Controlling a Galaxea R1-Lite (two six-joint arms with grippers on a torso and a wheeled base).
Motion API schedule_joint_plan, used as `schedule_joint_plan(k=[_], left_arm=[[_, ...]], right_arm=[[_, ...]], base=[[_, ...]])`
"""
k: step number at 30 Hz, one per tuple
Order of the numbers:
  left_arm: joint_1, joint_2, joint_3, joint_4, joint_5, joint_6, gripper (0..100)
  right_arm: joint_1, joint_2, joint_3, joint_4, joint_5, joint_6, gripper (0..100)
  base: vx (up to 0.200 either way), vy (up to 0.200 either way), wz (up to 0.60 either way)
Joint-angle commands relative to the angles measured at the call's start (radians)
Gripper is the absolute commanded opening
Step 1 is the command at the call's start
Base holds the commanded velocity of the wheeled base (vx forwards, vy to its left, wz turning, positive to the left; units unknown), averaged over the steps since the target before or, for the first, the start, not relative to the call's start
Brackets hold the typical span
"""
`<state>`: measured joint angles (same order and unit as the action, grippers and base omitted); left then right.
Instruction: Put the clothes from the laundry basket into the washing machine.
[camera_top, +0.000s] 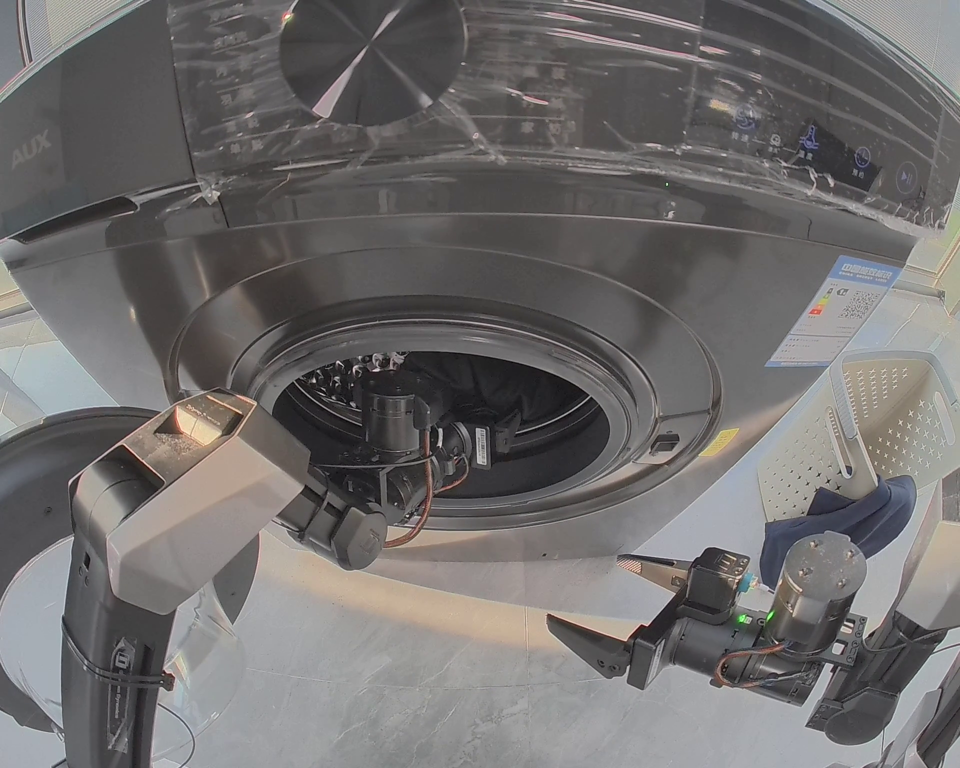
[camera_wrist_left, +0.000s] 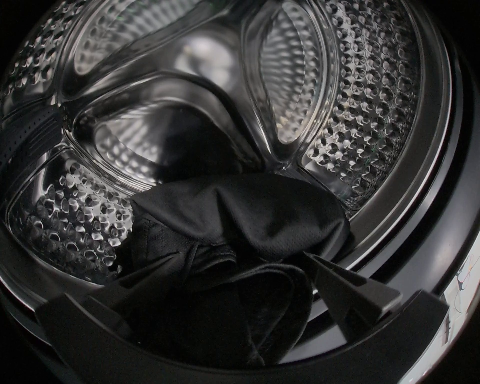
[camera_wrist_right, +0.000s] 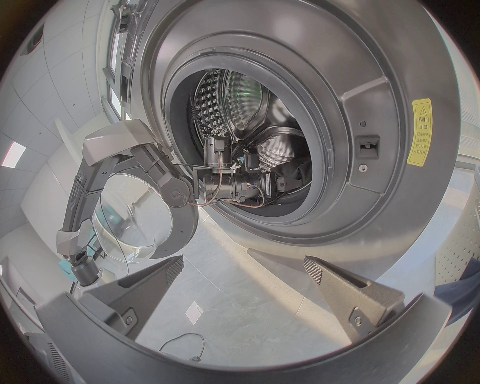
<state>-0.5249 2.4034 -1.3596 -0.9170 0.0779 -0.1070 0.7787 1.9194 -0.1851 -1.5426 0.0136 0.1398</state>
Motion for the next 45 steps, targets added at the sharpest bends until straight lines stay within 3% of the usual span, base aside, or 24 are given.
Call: schedule_joint_plan(k=[1, 7, 11, 14, 20, 26, 27, 32, 38, 44, 45], left_arm=[[0.000, 0.014, -0.052, 0.040, -0.004, -0.002, 0], [0.013, 0.072, -0.225, 0.058, 0.030, -0.013, 0], [0.019, 0.099, -0.339, 0.055, 0.076, -0.077, 0], [0.022, 0.125, -0.426, 0.040, 0.083, -0.103, 0], [0.026, 0.241, -0.625, -0.033, 0.111, -0.102, 0], [0.025, 0.243, -0.636, -0.026, 0.112, -0.099, 0], [0.025, 0.240, -0.628, -0.026, 0.112, -0.100, 100], [0.016, 0.166, -0.536, -0.014, 0.114, -0.100, 100], [0.000, 0.056, -0.299, -0.020, 0.094, -0.092, 100], [-0.072, -0.147, 0.056, -0.082, 0.094, -0.086, 100], [-0.072, -0.147, 0.056, -0.082, 0.094, -0.086, 100]], right_arm=[[0.001, 0.004, -0.005, -0.001, 0.000, 0.000, 100], [-0.006, 0.012, -0.017, -0.001, 0.000, 0.000, 100], [-0.006, 0.010, -0.022, -0.002, 0.000, 0.000, 100], [-0.009, 0.012, -0.033, -0.002, 0.000, 0.000, 100], [-0.009, 0.010, -0.034, -0.002, 0.000, 0.000, 100], [-0.010, 0.010, -0.034, -0.002, 0.000, 0.001, 100], [-0.010, 0.010, -0.034, -0.002, 0.000, 0.001, 100], [-0.010, 0.010, -0.033, -0.002, 0.000, 0.001, 100], [-0.010, 0.012, -0.027, -0.002, 0.000, 0.001, 100], [-0.013, 0.010, -0.022, -0.001, 0.002, 0.003, 100], [-0.013, 0.010, -0.022, -0.001, 0.002, 0.003, 100]], base=[[0.000, 0.000, 0.00], [0.000, 0.000, 0.00], [0.000, 0.000, 0.00], [0.000, 0.000, 0.00], [0.000, 0.000, 0.00], [0.000, 0.000, 0.00], [0.000, 0.000, 0.00], [0.000, 0.000, 0.00], [0.000, 0.000, 0.00], [0.000, 0.000, 0.00], [0.000, 0.000, 0.00]])
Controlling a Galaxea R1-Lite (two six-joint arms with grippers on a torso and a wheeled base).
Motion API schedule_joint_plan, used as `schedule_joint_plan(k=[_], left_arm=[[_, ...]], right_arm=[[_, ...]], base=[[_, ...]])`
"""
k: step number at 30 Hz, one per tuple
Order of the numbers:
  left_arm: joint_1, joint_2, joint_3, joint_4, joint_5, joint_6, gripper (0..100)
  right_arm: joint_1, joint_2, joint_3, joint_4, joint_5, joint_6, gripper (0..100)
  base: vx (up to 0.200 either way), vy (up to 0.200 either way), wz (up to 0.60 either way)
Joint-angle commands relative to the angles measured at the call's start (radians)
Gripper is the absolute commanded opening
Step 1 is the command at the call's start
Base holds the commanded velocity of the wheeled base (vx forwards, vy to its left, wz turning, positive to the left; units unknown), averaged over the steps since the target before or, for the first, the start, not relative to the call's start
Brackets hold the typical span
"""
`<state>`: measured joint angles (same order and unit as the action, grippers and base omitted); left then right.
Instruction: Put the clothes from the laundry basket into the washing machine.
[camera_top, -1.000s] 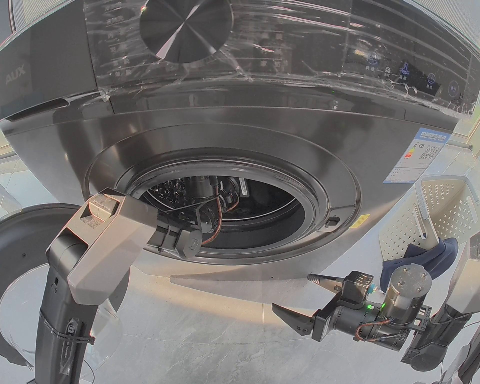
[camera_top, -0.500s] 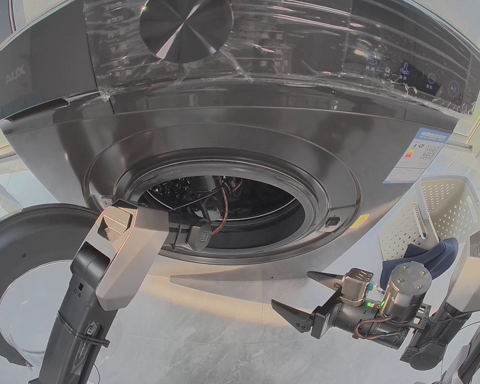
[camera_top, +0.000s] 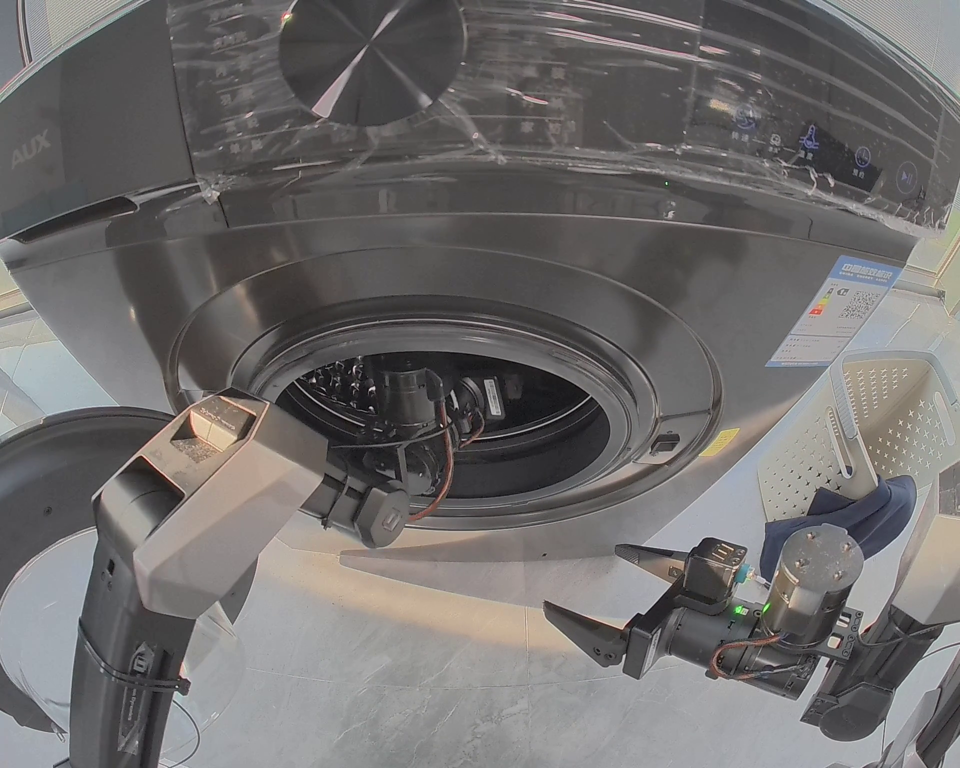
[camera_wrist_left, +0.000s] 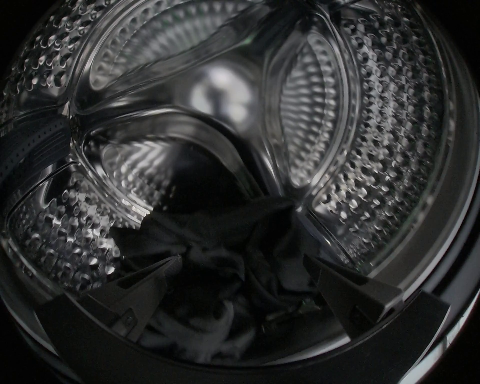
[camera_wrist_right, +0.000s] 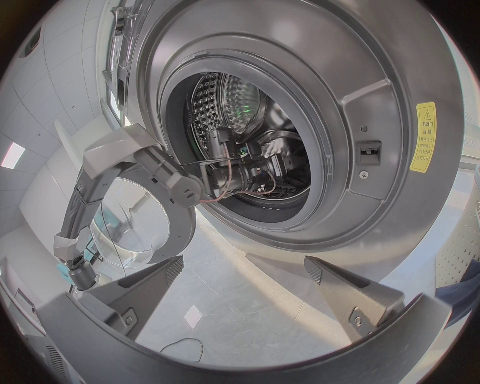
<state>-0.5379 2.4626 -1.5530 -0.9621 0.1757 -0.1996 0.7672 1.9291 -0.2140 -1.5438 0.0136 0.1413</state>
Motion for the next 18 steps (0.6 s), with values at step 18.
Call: schedule_joint_plan(k=[18], left_arm=[[-0.244, -0.794, 1.183, -0.188, -0.107, 0.055, 100]], right_arm=[[-0.083, -0.159, 0.087, 0.002, -0.007, -0.008, 100]], base=[[0.000, 0.000, 0.00]])
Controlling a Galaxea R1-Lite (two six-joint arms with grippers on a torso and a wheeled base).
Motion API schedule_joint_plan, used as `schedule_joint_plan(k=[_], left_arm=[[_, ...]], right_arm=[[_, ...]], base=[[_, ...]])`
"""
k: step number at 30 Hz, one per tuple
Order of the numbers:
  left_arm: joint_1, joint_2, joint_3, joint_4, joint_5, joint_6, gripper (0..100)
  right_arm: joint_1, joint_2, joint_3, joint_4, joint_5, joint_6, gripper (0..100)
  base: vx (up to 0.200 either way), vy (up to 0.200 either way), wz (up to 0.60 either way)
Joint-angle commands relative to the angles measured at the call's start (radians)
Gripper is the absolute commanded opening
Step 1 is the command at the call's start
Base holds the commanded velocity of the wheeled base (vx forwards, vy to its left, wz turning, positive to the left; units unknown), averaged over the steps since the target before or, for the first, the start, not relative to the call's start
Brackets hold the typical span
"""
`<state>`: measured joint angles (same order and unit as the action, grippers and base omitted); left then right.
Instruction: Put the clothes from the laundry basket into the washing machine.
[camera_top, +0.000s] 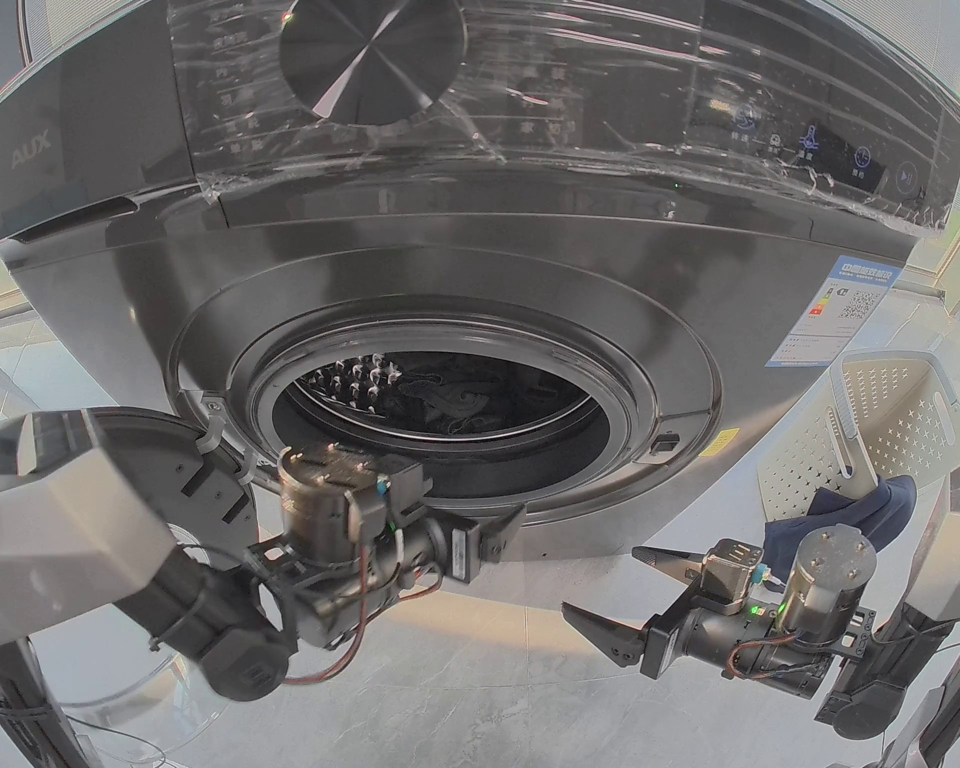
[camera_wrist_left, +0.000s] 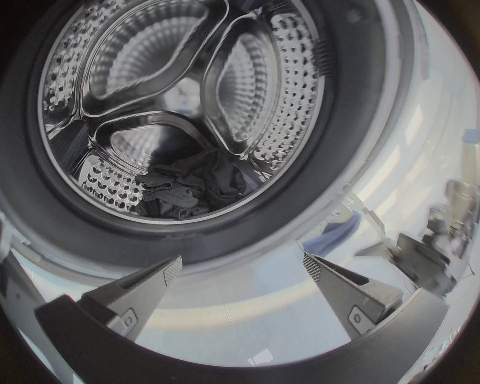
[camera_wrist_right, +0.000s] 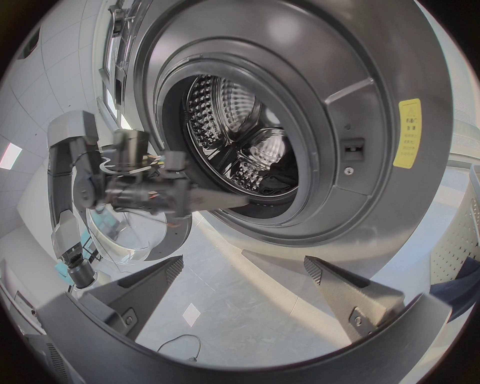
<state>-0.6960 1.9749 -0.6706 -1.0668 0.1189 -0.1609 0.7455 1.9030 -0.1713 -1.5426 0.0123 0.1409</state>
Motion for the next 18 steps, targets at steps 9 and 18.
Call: schedule_joint_plan(k=[9, 18], left_arm=[[-0.002, -0.399, 0.387, -0.087, -0.073, 0.041, 100], [0.030, -0.403, 0.437, -0.173, -0.085, 0.058, 100]], right_arm=[[-0.118, -0.211, 0.084, 0.002, -0.009, -0.004, 100], [-0.123, -0.228, 0.119, 0.002, -0.069, 0.003, 100]], base=[[-0.044, 0.000, 0.00], [-0.200, 0.000, 0.00]])
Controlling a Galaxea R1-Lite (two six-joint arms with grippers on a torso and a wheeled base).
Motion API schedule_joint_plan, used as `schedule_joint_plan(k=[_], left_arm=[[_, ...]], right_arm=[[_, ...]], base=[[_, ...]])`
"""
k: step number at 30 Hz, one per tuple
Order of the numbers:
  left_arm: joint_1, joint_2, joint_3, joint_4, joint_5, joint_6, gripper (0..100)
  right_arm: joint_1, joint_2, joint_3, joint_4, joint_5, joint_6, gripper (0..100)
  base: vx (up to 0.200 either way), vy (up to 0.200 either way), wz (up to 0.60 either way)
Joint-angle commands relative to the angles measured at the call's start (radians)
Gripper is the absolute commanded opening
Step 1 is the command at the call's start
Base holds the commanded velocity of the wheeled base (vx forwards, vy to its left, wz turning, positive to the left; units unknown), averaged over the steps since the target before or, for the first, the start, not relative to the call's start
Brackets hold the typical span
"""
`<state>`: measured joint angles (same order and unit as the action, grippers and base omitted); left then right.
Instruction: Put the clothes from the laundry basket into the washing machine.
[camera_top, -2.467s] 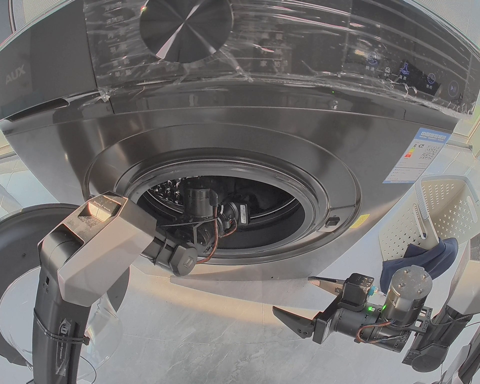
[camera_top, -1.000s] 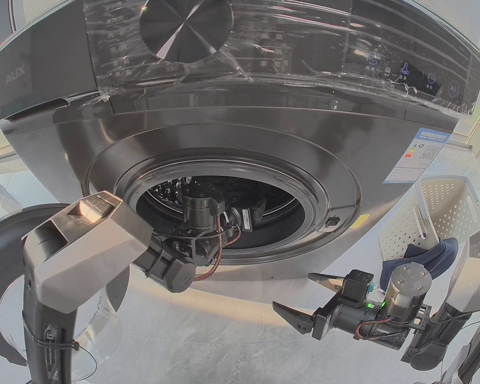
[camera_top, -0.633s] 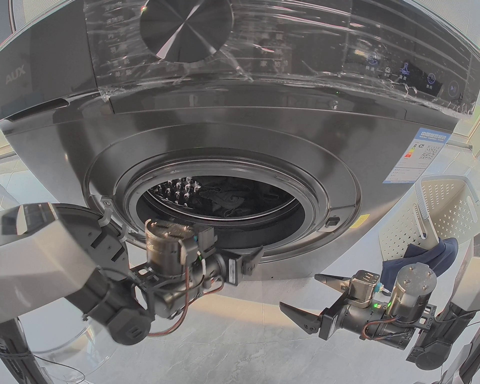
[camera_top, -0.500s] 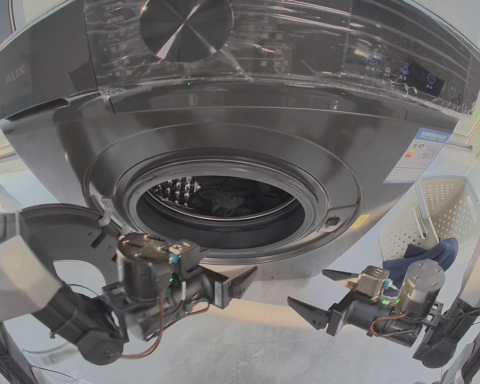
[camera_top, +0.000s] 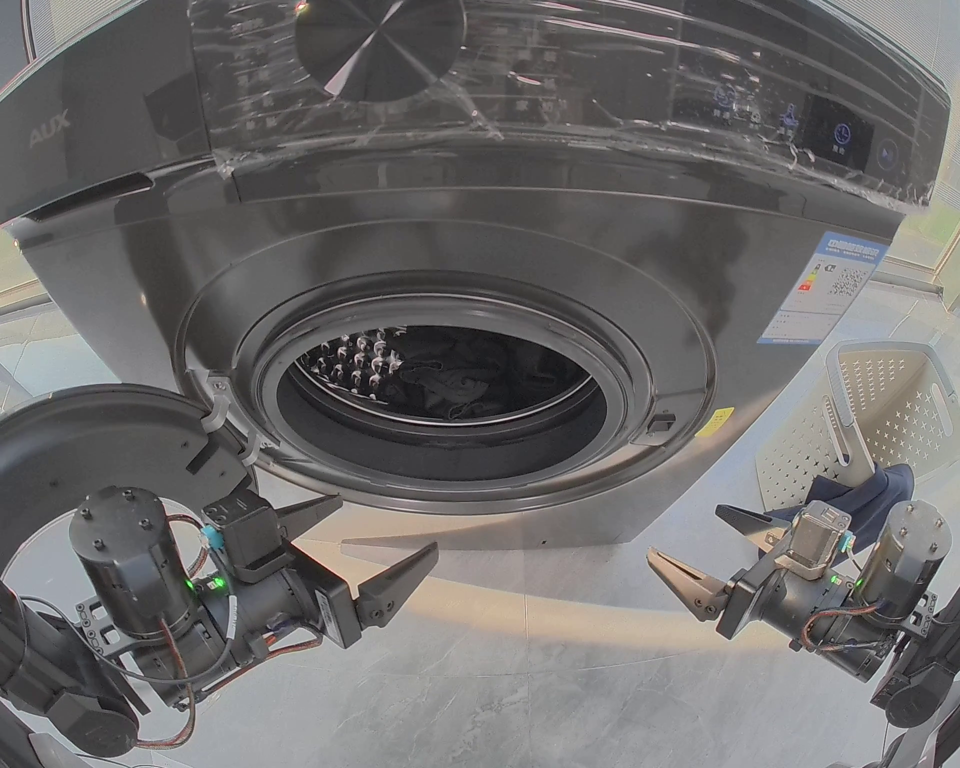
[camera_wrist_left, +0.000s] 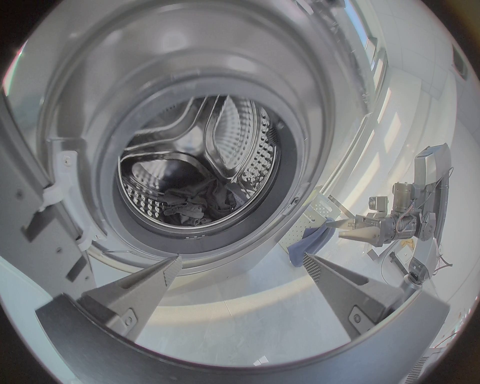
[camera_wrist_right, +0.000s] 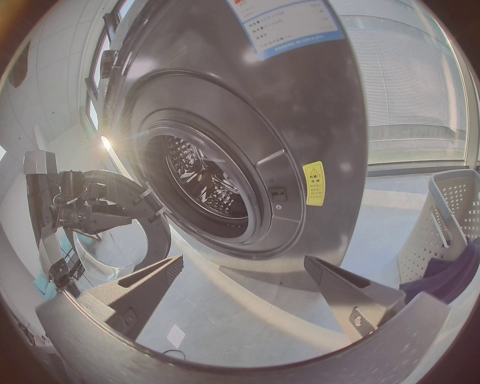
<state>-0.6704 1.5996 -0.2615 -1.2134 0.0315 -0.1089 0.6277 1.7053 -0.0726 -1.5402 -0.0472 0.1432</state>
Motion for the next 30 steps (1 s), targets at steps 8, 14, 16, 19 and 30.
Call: schedule_joint_plan(k=[8, 14, 16, 19, 30], left_arm=[[0.011, -0.112, 0.136, -0.127, -0.002, 0.026, 100], [0.012, -0.191, 0.174, -0.135, 0.007, 0.025, 100], [0.012, -0.236, 0.202, -0.133, -0.001, 0.028, 100], [0.012, -0.280, 0.232, -0.123, 0.007, 0.029, 100], [0.080, -0.575, 0.261, 0.141, 0.007, 0.052, 100]], right_arm=[[-0.052, -0.085, 0.043, -0.001, -0.011, -0.005, 100], [-0.100, -0.150, 0.071, 0.005, -0.010, -0.016, 100], [-0.111, -0.191, 0.071, 0.029, -0.011, -0.016, 100], [-0.144, -0.251, 0.071, 0.088, -0.011, -0.028, 100], [-0.184, -0.642, 0.073, 0.555, -0.098, -0.059, 100]], base=[[-0.050, 0.000, 0.00], [-0.200, 0.000, 0.00], [-0.200, 0.000, 0.00], [0.000, 0.000, 0.00], [-0.145, 0.000, 0.00]])
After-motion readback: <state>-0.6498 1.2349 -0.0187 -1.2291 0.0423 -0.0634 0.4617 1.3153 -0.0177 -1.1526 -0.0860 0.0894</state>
